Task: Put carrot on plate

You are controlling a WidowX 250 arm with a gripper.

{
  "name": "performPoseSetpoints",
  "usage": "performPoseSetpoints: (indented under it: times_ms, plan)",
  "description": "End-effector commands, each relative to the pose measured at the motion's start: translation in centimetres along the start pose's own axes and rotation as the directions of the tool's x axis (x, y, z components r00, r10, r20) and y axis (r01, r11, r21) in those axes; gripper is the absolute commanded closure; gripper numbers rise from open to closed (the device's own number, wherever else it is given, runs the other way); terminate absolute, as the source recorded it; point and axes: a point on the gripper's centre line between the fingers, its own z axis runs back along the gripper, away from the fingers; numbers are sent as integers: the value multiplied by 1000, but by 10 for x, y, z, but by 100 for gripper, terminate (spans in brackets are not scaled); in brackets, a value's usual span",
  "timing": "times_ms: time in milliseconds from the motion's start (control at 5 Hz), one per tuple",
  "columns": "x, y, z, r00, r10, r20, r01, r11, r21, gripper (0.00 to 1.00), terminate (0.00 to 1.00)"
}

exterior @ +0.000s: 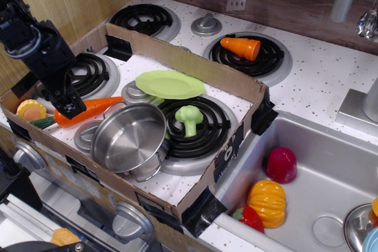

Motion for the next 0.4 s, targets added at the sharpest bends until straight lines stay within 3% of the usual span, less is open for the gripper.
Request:
performPoseSetpoints:
  times_ms: [0, 200]
  plan:
    - [-3, 5, -27, 999, -31, 41, 31, 1000, -3, 0, 0]
    - [2, 9, -33, 997, -58, 53, 58, 998, 0, 0, 0]
